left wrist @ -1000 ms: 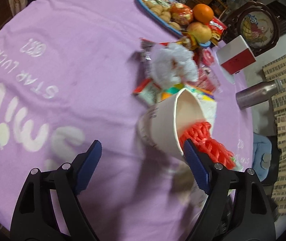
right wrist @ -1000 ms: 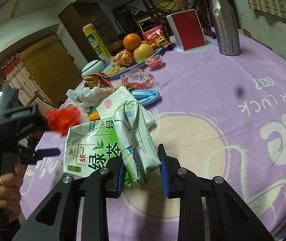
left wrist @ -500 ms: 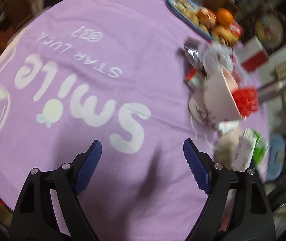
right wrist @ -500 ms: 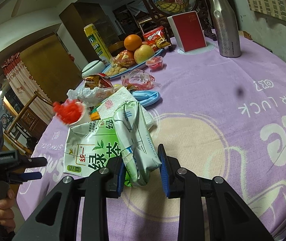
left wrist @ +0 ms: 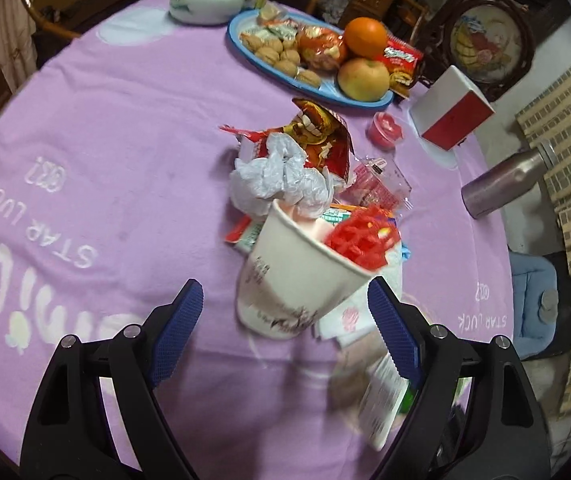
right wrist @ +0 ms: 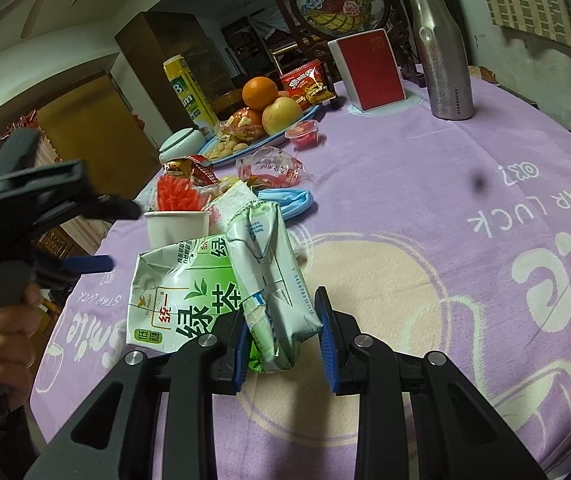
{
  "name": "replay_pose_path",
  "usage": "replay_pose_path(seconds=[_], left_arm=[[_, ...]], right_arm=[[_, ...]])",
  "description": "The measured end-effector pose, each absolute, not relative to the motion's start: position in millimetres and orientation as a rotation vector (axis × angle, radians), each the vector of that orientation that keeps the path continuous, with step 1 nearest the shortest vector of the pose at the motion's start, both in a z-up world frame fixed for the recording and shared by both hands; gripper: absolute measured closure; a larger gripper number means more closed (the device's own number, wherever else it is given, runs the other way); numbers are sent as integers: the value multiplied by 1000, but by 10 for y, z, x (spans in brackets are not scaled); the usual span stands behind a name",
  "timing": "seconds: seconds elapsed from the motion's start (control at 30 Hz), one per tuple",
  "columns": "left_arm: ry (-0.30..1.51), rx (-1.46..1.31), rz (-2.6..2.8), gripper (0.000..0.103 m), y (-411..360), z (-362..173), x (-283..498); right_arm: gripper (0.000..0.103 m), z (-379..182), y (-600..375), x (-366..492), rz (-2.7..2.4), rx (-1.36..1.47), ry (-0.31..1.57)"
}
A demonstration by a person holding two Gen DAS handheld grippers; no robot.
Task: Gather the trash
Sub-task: 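Grasp the red yarn bundle from the paper cup with the left gripper while the right gripper holds the carton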
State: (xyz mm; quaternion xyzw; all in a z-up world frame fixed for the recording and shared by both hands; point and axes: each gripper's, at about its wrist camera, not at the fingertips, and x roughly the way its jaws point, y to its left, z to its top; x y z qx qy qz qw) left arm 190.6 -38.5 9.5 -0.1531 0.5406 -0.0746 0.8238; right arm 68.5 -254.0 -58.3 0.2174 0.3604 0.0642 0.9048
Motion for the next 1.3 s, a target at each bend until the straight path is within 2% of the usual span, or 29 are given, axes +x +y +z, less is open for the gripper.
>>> replay_pose_path(seconds=[0.4, 0.53, 0.67, 0.77, 0.87, 1.03, 1.3], left_arm=[[1168, -344, -81, 20, -327, -18, 2095], [1146, -271, -56, 21, -136, 55, 1856], [1194, -197, -12, 21, 176, -111, 1535], [1247, -244, 47, 21, 567, -274, 1295], [1222, -294, 83, 21, 861, -257, 1070], [1189, -314, 67, 21, 1042, -205, 792], [1149, -351, 62, 21, 1158, -145, 786]], right_arm=[[73, -591, -2517, 708, 150, 447, 751], [73, -591, -2522, 702, 152, 448, 746], [73, -586, -2527, 689, 155, 450, 738], [73, -580, -2520, 682, 154, 446, 732], [73, -578, -2510, 678, 150, 440, 731], [73, -574, -2501, 668, 149, 435, 727], [73, -552, -2483, 662, 163, 425, 717]])
